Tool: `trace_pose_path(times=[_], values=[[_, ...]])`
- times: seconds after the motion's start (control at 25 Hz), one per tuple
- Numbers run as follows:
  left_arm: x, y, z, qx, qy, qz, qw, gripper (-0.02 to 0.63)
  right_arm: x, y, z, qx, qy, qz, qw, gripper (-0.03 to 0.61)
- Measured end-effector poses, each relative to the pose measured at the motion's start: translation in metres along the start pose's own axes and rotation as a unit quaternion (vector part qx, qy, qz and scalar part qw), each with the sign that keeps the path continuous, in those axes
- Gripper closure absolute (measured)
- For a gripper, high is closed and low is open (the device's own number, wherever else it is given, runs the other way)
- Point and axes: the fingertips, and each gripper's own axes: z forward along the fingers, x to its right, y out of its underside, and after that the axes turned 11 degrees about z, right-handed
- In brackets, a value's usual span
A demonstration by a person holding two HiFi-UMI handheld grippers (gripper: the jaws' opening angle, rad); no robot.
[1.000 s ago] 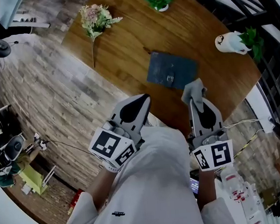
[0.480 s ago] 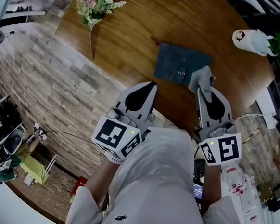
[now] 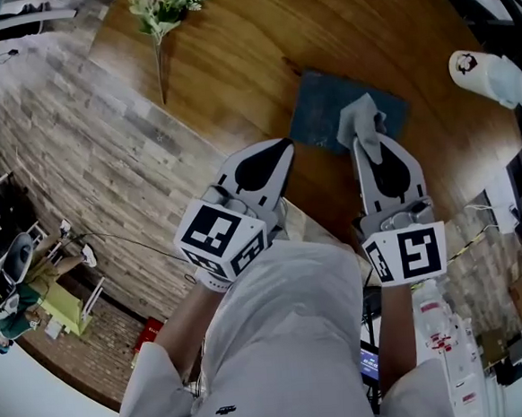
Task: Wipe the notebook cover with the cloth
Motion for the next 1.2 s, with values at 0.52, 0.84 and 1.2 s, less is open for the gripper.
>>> trace_pose_path(times=[0.52,0.84,1.2], values=[[-0.025,0.04,0.04,-0.026,-0.002,0.003,0.9996,0.595,0.015,0.035,0.054,-0.049,0.008,0.016,0.999,0.54],[-0.027,0.062,0.057,-0.048,0.018,0.0,0.9987,0.595,0.022,0.05,0.084,-0.078,0.023,-0.019,0.997,0.54],[-0.023,0.083,0.071,-0.07,0.033,-0.008,0.9969,0.595,0.03,0.071,0.107,-0.144,0.029,-0.041,0.988,0.54]])
